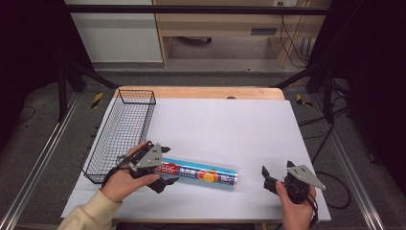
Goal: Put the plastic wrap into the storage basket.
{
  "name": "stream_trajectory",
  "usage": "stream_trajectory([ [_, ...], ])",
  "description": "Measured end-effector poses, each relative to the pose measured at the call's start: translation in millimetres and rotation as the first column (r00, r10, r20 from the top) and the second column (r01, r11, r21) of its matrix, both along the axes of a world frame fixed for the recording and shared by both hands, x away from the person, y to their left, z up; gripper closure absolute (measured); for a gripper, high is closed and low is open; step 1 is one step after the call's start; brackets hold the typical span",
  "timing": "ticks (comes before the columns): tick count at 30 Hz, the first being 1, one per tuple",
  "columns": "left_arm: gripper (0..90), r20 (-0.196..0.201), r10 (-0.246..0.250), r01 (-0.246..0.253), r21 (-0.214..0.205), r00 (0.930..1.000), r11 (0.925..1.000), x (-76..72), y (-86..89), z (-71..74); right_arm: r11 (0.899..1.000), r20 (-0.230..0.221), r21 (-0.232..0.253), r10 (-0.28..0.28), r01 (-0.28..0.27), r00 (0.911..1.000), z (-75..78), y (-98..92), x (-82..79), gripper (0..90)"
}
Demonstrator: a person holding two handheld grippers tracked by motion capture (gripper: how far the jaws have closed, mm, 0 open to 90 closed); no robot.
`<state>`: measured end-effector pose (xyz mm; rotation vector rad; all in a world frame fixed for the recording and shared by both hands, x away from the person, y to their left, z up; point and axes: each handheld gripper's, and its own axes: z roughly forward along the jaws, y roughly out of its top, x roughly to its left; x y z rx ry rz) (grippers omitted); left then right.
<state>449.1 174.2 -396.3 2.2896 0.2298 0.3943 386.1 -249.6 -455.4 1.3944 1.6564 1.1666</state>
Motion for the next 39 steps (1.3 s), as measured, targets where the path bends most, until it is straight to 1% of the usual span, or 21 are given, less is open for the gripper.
stream_trajectory([
  [2, 3.7, -0.02, -0.03, 0.031, 0.045, 0.9994, 0.9985, 3.8, -7.3, 0.7, 1.0, -0.006, 0.002, 0.003, -0.003, 1.0, 0.0, -0.2, -0.4, 9.5],
  [4, 4.1, -0.035, -0.053, 0.055, 0.077, 0.998, 0.9955, 7.8, -13.5, 1.0, 1.0, -0.009, 0.007, 0.01, -0.01, 0.9999, -0.6, -0.3, -0.7, 8.9],
  [5, 4.3, -0.047, -0.063, 0.066, 0.08, 0.9969, 0.9946, 9.6, -16.2, 0.7, 1.0, -0.01, 0.01, 0.01, -0.01, 0.9999, -0.6, -0.6, -0.6, 8.0],
  [9, 4.9, -0.067, -0.107, 0.113, 0.092, 0.992, 0.9893, 16.8, -26.1, -2.9, 1.0, -0.007, 0.021, 0.011, -0.011, 0.9999, -0.5, -3.0, -0.2, 5.9],
  [10, 4.9, -0.073, -0.123, 0.13, 0.103, 0.9897, 0.9861, 19.3, -28.1, -3.8, 0.999, -0.007, 0.029, 0.016, -0.016, 0.9998, -1.2, -3.3, 0.1, 5.9],
  [11, 4.9, -0.076, -0.128, 0.135, 0.107, 0.9889, 0.985, 21.2, -30.7, -5.3, 0.999, -0.005, 0.034, 0.019, -0.019, 0.9998, -1.8, -3.8, 0.3, 5.8],
  [13, 5.2, -0.071, -0.14, 0.147, 0.122, 0.9877, 0.9815, 24.4, -35.9, -7.8, 0.998, -0.004, 0.049, 0.033, -0.033, 0.9994, -1.6, -3.7, 0.6, 5.9],
  [17, 5.2, -0.087, -0.167, 0.177, 0.123, 0.9821, 0.9764, 29.5, -45.7, -11.0, 0.998, 0.002, 0.051, 0.039, -0.039, 0.9992, -0.6, -2.4, 0.9, 5.9],
  [20, 5.1, -0.078, -0.188, 0.197, 0.131, 0.9791, 0.9716, 31.7, -50.7, -12.8, 0.998, 0.005, 0.057, 0.032, -0.032, 0.9995, -0.5, -2.8, 0.8, 5.3],
  [21, 5.2, -0.085, -0.191, 0.201, 0.134, 0.9779, 0.9703, 31.9, -52.3, -13.6, 0.998, 0.005, 0.06, 0.025, -0.025, 0.9997, -0.5, -3.5, 0.6, 5.4],
  [25, 5.7, -0.1, -0.214, 0.227, 0.155, 0.9718, 0.9615, 31.4, -58.9, -18.4, 0.998, -0.004, 0.066, 0.02, -0.019, 0.9998, -1.6, -5.7, 0.9, 5.2],
  [27, 5.9, -0.113, -0.233, 0.25, 0.171, 0.966, 0.9532, 30.6, -63.1, -22.8, 0.997, -0.008, 0.069, 0.022, -0.021, 0.9997, -2.2, -5.8, 1.4, 5.1],
  [28, 5.9, -0.116, -0.235, 0.254, 0.182, 0.9649, 0.95, 30.6, -64.8, -25.1, 0.998, -0.01, 0.066, 0.024, -0.023, 0.9997, -2.5, -5.8, 2.0, 5.0],
  [29, 6.3, -0.117, -0.239, 0.259, 0.201, 0.9639, 0.9448, 31.3, -66.2, -27.3, 0.997, -0.014, 0.067, 0.026, -0.025, 0.9996, -3.0, -5.7, 2.4, 5.0],
  [31, 6.9, -0.12, -0.234, 0.256, 0.221, 0.9648, 0.941, 33.0, -68.6, -32.2, 0.997, -0.022, 0.068, 0.03, -0.029, 0.9993, -3.8, -5.4, 3.2, 5.0],
  [32, 7.2, -0.122, -0.23, 0.252, 0.226, 0.9657, 0.9409, 34.3, -69.1, -34.0, 0.997, -0.021, 0.065, 0.031, -0.03, 0.9993, -4.0, -5.8, 3.5, 5.1],
  [33, 7.4, -0.123, -0.228, 0.251, 0.235, 0.9659, 0.9388, 35.9, -68.6, -35.2, 0.997, -0.022, 0.073, 0.032, -0.031, 0.9992, -3.5, -5.8, 2.9, 5.1],
  [34, 7.6, -0.124, -0.226, 0.25, 0.236, 0.9662, 0.939, 37.1, -67.6, -35.8, 0.997, -0.018, 0.076, 0.033, -0.032, 0.9993, -3.4, -6.1, 2.5, 5.1],
  [37, 7.9, -0.12, -0.208, 0.232, 0.235, 0.9707, 0.944, 42.1, -60.7, -34.1, 0.997, -0.023, 0.073, 0.032, -0.03, 0.9992, -4.2, -6.9, 2.3, 5.1],
  [38, 8.2, -0.119, -0.209, 0.232, 0.238, 0.9707, 0.9431, 43.2, -59.0, -34.3, 0.997, -0.025, 0.078, 0.032, -0.03, 0.9992, -4.1, -7.0, 2.4, 5.1],
  [39, 8.5, -0.118, -0.211, 0.235, 0.25, 0.9703, 0.9394, 44.4, -57.8, -35.1, 0.996, -0.025, 0.079, 0.032, -0.03, 0.9992, -4.1, -7.0, 2.5, 5.1],
])
